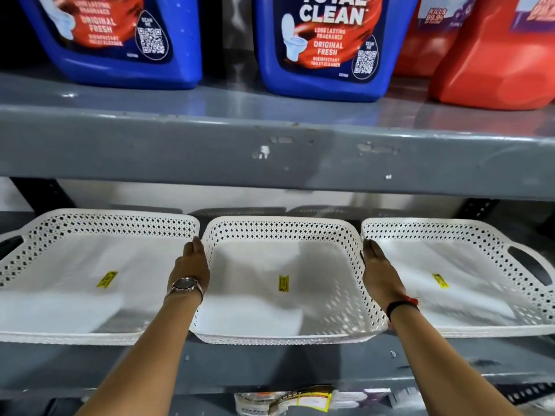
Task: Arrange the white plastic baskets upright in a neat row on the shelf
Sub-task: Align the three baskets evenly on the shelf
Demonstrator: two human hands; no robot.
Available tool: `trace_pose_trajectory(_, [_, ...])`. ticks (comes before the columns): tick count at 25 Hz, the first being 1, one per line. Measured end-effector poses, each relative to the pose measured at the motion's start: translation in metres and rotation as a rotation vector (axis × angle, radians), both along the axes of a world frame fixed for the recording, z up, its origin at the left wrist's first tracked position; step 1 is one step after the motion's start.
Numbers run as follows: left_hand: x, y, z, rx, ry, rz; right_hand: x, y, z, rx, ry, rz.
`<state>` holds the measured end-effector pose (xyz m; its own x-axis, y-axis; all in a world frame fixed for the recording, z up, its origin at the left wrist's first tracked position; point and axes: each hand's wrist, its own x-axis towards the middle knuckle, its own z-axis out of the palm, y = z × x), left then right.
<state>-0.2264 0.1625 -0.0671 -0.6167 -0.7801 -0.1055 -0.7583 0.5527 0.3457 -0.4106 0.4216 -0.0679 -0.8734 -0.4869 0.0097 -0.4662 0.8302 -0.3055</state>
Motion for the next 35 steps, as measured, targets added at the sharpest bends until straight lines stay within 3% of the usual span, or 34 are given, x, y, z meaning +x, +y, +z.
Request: trace_pose_trajectory(35, [0.033,0.027,0.000,-0.020,0.000,0.035,0.024,0.026,-0.007,-0.043,-0.042,-0.008])
